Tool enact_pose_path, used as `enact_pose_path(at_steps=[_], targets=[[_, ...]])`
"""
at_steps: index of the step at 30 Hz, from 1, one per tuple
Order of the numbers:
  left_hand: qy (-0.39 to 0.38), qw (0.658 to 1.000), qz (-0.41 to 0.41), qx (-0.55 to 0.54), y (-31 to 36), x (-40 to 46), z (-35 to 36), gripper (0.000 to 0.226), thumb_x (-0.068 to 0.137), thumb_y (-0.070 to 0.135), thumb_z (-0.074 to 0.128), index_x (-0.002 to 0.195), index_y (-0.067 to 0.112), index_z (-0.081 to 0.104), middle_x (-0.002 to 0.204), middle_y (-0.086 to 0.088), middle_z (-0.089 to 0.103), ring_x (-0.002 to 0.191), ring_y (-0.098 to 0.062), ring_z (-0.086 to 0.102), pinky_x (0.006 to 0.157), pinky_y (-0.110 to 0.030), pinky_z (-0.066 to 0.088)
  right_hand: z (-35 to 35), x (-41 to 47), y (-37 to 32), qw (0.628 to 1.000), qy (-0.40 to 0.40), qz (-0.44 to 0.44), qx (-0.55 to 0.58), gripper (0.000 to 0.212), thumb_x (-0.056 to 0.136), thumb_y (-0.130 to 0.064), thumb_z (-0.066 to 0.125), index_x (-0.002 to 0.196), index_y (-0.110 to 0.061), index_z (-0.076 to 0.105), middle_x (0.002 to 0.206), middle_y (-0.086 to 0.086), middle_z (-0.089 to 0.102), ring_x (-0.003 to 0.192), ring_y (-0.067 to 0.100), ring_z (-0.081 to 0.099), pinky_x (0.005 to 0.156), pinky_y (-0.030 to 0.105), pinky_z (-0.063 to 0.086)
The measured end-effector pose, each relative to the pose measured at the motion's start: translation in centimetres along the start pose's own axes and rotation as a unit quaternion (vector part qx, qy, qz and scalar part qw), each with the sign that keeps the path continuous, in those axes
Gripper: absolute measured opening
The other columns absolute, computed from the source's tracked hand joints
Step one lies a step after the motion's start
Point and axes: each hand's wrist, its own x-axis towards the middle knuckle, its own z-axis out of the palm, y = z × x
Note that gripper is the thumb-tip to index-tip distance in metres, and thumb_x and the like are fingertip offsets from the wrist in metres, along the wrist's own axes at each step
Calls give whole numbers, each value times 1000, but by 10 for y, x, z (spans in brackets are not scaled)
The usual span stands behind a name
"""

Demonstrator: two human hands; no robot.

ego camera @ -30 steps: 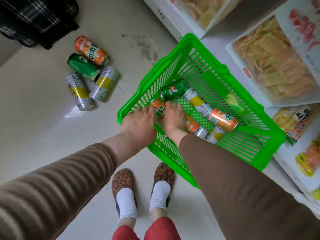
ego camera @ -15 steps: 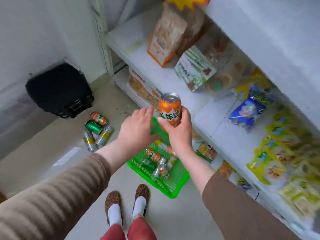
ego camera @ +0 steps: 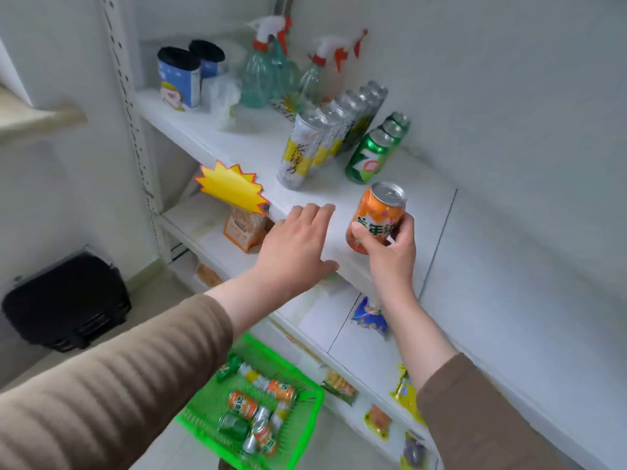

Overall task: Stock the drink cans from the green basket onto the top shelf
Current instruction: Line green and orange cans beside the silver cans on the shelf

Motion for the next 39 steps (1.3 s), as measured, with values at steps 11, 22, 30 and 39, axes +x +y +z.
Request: enact_pose_path(at_steps=[11,22,30,39], targets=[[-26,999,-16,-11,55,139,81,74,79,38,68,142,16,35,133,-4,47,125,-25,43,93,-39,42,-15,169,68,996,32,78,31,62,48,-48,88,99,-39,53,107,-3,73,97,17,72,94,48,58],[-25,999,-12,-40,77,206,117,76,82,30,66,146,12,30,132,-7,49,123,-27,46,98,-37,41,-13,272,94,995,64,70,-11,53,70,-33,88,108,-27,51,104,-1,72,92,20,72,94,44,58],[-30,999,5,-31,70,219,128,65,81,26,65,138,13,36,132,-7,47,122,-27,45,96,-35,41,-11,311,96,992,87,74,-59,56,75,-31,87,113,-24,46,112,0,68,103,24,68,98,42,54],[-51,999,-2,-11,63,204,125,73,80,31,68,142,15,33,131,-5,47,122,-26,44,95,-36,43,-12,310,92,992,49,90,-75,78,77,-24,85,139,-22,37,125,4,65,118,28,62,104,40,49]])
